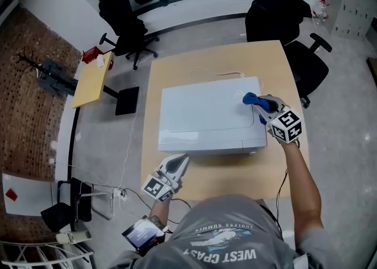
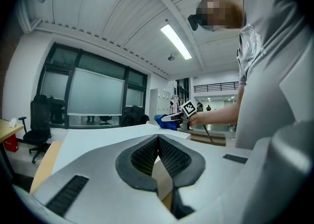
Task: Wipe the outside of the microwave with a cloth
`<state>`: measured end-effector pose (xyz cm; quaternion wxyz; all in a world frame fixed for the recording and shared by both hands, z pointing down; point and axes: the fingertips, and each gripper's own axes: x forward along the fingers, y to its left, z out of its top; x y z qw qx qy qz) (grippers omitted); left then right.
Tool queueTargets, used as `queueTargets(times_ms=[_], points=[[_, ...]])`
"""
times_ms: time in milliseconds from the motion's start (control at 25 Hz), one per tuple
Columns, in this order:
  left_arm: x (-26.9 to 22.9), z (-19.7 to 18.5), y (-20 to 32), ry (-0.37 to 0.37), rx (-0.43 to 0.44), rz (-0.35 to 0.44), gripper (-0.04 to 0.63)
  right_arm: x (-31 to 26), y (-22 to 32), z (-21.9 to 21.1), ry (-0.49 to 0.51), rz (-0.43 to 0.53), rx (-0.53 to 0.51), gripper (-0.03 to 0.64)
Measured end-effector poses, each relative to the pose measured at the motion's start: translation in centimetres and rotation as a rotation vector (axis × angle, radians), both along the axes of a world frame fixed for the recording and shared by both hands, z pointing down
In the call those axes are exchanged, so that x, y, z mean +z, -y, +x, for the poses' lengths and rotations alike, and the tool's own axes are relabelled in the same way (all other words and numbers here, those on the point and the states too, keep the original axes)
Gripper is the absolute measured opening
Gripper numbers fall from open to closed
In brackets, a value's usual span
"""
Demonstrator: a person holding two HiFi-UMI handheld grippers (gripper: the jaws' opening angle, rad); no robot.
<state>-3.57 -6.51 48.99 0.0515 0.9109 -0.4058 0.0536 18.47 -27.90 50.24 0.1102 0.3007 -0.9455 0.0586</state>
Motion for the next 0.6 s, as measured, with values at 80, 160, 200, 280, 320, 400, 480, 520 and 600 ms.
queueTargets(times_ms=[80,160,200,280,320,400,480,520,600], points=[[0.2,-0.8,0.1,-0.006,-0.005,0.0,0.023,0.6,0.0,-0.7,-0.038,-0.03,-0.003,0.066],[0.3,-1.7,0.0,-0.013,-0.011,0.0,0.023,1.3,-0.1,-1.4,-0.078,-0.077,-0.001,0.066],[0.3,-2.2,0.0,-0.016,-0.013,0.0,0.023,1.6,-0.2,-1.8,-0.094,-0.096,0.001,0.066],[0.5,-3.3,0.0,-0.022,-0.016,0.003,0.023,2.0,-0.2,-2.6,-0.125,-0.114,0.007,0.066],[0.5,-3.8,0.0,-0.026,-0.018,0.004,0.023,2.1,-0.2,-2.9,-0.141,-0.116,0.011,0.066],[0.6,-4.7,0.0,-0.034,-0.026,0.008,0.023,2.1,-0.1,-3.3,-0.168,-0.117,0.017,0.066],[0.8,-5.7,0.1,-0.043,-0.037,0.011,0.023,2.0,0.1,-3.7,-0.189,-0.117,0.019,0.066],[0.8,-6.2,0.2,-0.047,-0.042,0.011,0.023,2.0,0.2,-4.0,-0.201,-0.119,0.019,0.066],[0.9,-7.6,0.2,-0.054,-0.052,0.01,0.023,2.0,0.2,-5.0,-0.227,-0.126,0.018,0.066]])
